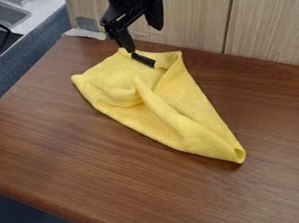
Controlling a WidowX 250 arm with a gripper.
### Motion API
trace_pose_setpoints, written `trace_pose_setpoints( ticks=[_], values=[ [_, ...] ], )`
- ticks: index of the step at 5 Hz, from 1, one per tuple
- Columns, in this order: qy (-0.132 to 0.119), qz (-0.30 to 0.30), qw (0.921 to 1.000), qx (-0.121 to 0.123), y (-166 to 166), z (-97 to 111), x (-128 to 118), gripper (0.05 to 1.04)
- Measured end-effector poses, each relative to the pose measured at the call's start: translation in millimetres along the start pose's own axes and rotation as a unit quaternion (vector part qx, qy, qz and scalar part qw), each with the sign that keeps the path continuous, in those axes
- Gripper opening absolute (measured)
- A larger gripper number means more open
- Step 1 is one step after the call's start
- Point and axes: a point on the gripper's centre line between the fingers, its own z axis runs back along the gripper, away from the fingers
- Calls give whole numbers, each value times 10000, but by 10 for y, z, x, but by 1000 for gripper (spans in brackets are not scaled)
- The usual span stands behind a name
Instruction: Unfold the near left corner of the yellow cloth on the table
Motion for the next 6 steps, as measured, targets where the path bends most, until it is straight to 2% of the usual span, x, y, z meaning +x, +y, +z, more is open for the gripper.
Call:
trace_pose_setpoints(
  ticks=[2, 3, 4, 5, 6],
  values=[
    [246, 30, 9992, 307, 158, -182, -148, 1001],
    [228, -57, 9993, 281, 216, -52, -305, 1001],
    [253, -106, 9991, 322, 300, -10, -408, 1001],
    [310, -223, 9984, 409, 341, -50, -530, 1001],
    [196, -256, 9984, 462, 326, -51, -563, 967]
  ],
)
